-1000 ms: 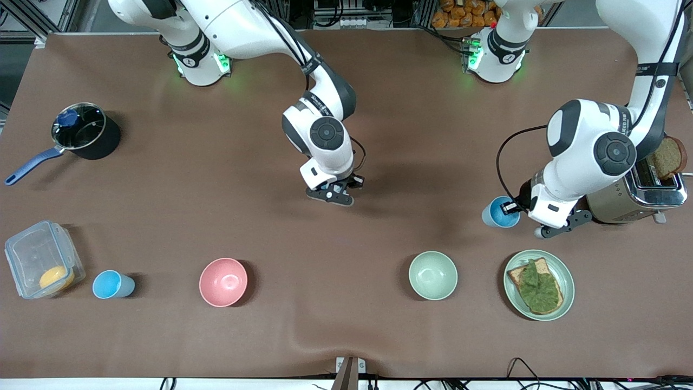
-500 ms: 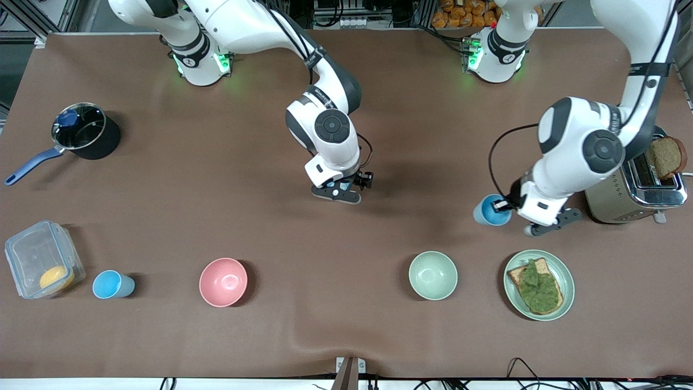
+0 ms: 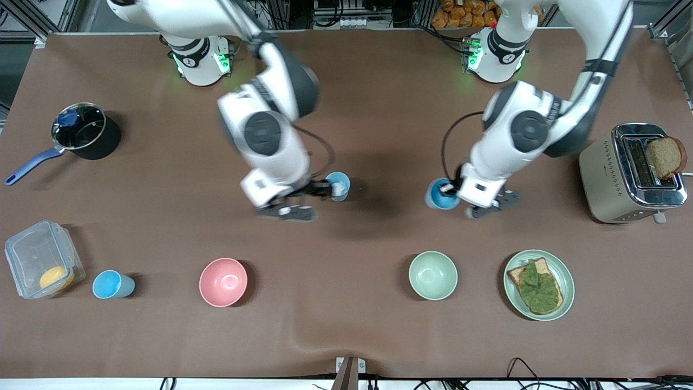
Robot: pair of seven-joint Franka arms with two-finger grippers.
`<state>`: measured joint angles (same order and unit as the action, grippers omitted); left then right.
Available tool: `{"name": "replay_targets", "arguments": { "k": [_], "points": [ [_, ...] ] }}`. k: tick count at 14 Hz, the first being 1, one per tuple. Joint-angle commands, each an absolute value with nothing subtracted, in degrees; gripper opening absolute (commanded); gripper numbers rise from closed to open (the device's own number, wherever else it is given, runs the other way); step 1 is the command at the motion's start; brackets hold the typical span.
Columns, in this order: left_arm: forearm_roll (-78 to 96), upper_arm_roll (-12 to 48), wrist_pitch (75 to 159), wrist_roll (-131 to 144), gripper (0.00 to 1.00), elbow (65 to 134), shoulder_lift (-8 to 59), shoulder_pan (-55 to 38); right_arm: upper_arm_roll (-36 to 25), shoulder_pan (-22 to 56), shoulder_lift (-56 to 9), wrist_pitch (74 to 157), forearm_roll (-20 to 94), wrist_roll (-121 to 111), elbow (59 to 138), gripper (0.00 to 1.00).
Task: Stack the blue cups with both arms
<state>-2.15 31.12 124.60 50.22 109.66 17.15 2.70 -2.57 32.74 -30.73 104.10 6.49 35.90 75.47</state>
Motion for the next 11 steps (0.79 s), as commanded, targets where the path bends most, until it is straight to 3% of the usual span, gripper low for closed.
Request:
{"name": "replay_targets", "arguments": {
  "k": [1,8,11],
  "points": [
    [-2.5,30.9,124.3,56.7,0.00,105.1,21.0,-3.1,-1.4,25.6,-26.1,98.9,7.0,26.2,76.7,1.00],
    [-13.9,28.8,124.3,79.7,0.00,87.3,36.6,-20.4,-1.5,9.3,-16.0,82.6,6.2,2.8,76.7,1.00],
    [-15.9,26.5,124.3,83.2,0.00,86.5,38.1,-25.5,-1.5,7.5,-11.6,82.0,5.4,2.2,78.7,1.00]
  ]
}}
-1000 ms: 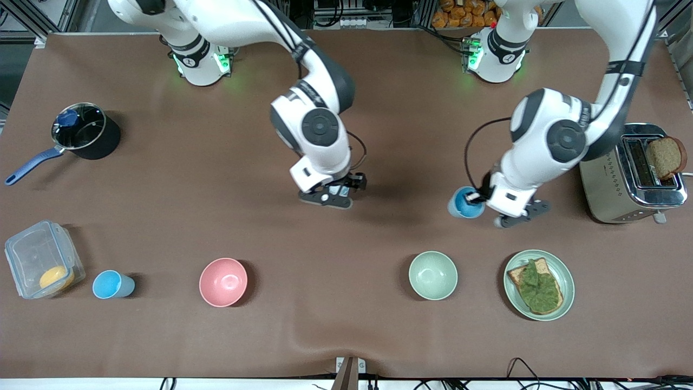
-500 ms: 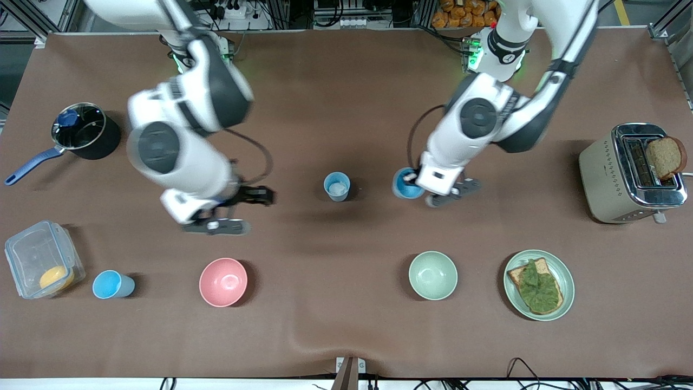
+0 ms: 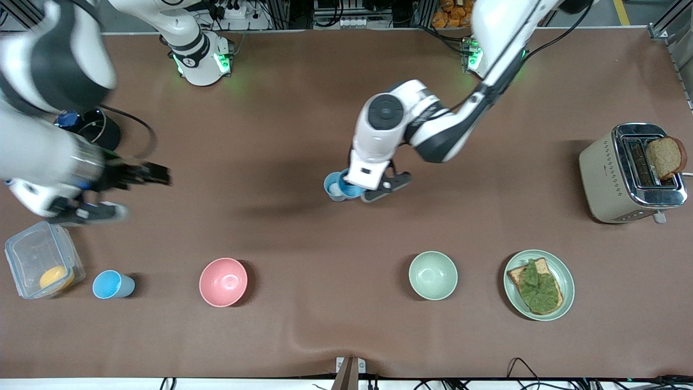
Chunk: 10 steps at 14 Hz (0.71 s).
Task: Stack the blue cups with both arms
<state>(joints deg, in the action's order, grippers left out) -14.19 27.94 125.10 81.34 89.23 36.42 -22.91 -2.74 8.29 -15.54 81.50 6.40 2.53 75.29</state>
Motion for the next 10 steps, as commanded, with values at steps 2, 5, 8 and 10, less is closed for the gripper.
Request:
{"name": "replay_targets", "arguments": {
  "k": [2,5,8,10],
  "points": [
    [-16.0,26.5,124.3,83.2,0.00,86.5,38.9,-25.8,-1.1,7.0,-6.9,89.4,4.0,2.2,88.2,1.00],
    [-15.9,26.5,124.3,84.0,0.00,86.3,38.7,-26.8,2.4,1.6,-0.7,101.3,3.5,-1.6,100.5,1.00],
    [-16.0,26.5,124.3,84.5,0.00,86.3,38.9,-27.2,3.3,-1.9,-0.1,102.5,3.7,-5.2,100.9,1.00],
    [-16.0,26.4,124.5,84.5,0.00,86.4,39.5,-27.3,3.0,-2.1,1.0,105.0,3.4,-5.3,100.8,1.00]
  ]
}}
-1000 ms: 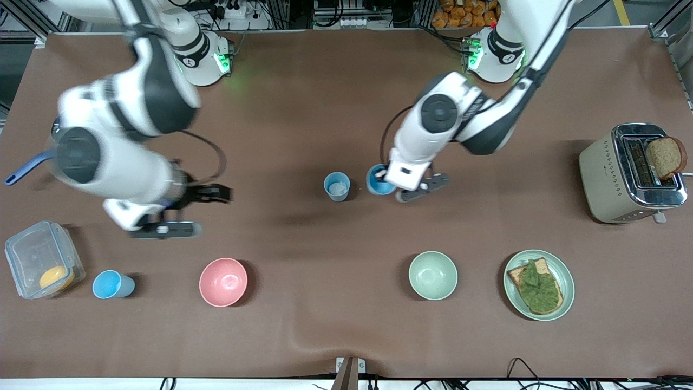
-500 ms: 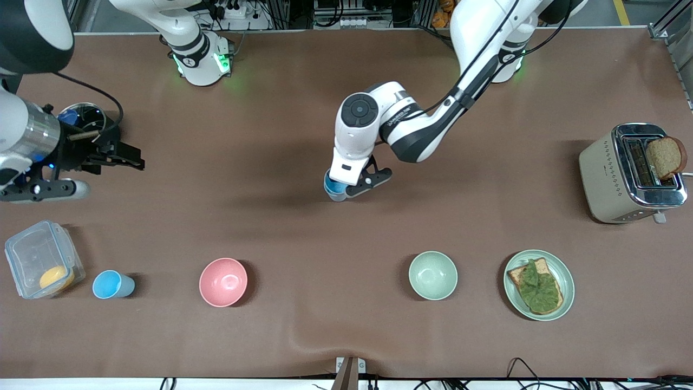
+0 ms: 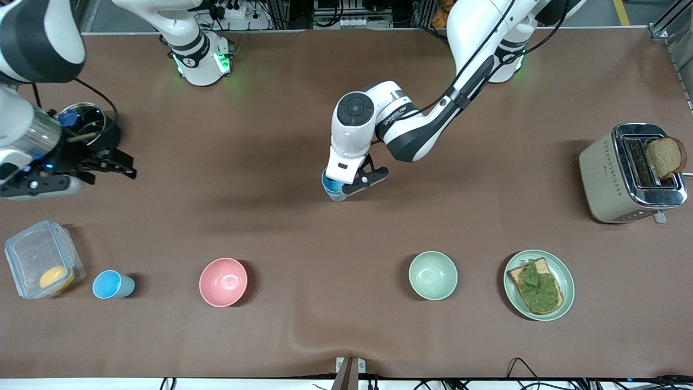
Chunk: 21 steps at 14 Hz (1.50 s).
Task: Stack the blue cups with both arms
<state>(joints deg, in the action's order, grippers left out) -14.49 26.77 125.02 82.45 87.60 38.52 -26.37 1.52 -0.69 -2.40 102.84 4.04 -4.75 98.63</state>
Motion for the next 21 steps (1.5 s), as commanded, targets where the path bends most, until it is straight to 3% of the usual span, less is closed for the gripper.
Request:
{"name": "replay_targets", "arguments": {
  "k": [1,4,5,6,10,14,21],
  "points": [
    [-16.0,26.4,124.7,84.5,0.00,86.4,39.7,-27.3,3.0,-1.7,1.7,104.8,3.3,-5.1,100.8,1.00],
    [-16.0,25.9,124.8,84.3,0.00,86.4,40.2,-27.3,3.0,-2.4,2.9,101.8,3.3,-4.8,100.5,1.00],
    [-16.0,25.9,124.8,84.3,0.09,86.4,40.2,-27.2,3.0,-3.1,2.5,98.5,3.3,-4.9,99.2,1.00],
    [-15.7,25.6,124.8,83.3,0.99,86.4,40.2,-26.6,3.0,-3.7,2.0,94.9,3.3,-5.2,98.4,1.00],
    [-15.2,25.6,124.9,84.1,1.00,86.2,39.2,-25.8,3.2,-3.4,2.0,94.4,1.2,-4.7,98.1,1.00],
    [-15.6,25.5,123.9,81.4,1.00,86.3,34.6,-23.9,3.1,-3.8,2.0,99.2,1.1,-4.7,97.9,1.00],
    [-15.1,25.8,109.0,64.5,1.00,86.1,27.5,-12.8,3.1,-3.9,2.0,96.7,1.6,-4.4,97.9,1.00]
  ]
}}
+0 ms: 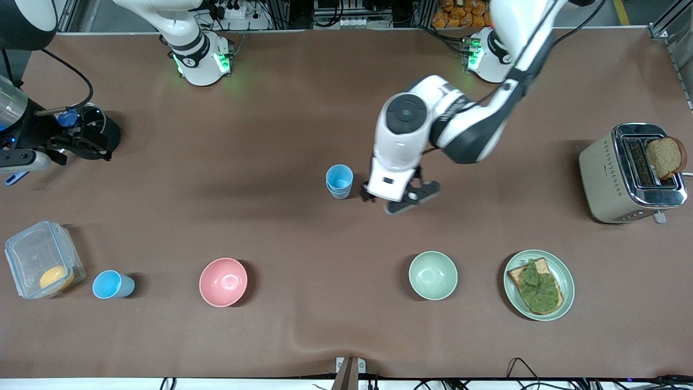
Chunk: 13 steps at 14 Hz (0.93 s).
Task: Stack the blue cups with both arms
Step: 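Open the left gripper and raise it away from the stacked cups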
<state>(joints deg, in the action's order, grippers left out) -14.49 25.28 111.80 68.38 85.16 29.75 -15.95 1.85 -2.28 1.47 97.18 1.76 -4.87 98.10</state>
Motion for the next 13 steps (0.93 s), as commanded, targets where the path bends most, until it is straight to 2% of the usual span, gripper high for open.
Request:
{"name": "replay_targets", "arguments": {
  "k": [1,4,7,9,13],
  "points": [
    [-13.2,26.2,107.9,61.2,1.00,84.9,27.0,-9.7,3.1,-3.9,2.0,96.7,1.6,-4.4,97.9,1.00],
    [-7.4,26.4,97.5,48.0,1.00,78.9,25.8,-3.6,3.1,-3.9,2.0,96.7,1.7,-4.4,97.9,1.00],
    [-7.7,24.5,93.1,36.2,1.00,79.2,20.1,-0.5,3.1,-3.9,2.0,96.6,1.8,-4.4,98.0,1.00],
    [-7.3,17.6,89.7,31.5,1.00,80.1,16.5,-3.8,3.1,-3.9,2.0,96.4,1.8,-4.4,98.0,1.00],
    [-4.8,8.9,90.2,18.3,1.00,92.3,4.3,-5.6,3.1,-3.8,2.0,96.4,1.9,-4.4,98.0,1.00]
  ]
}}
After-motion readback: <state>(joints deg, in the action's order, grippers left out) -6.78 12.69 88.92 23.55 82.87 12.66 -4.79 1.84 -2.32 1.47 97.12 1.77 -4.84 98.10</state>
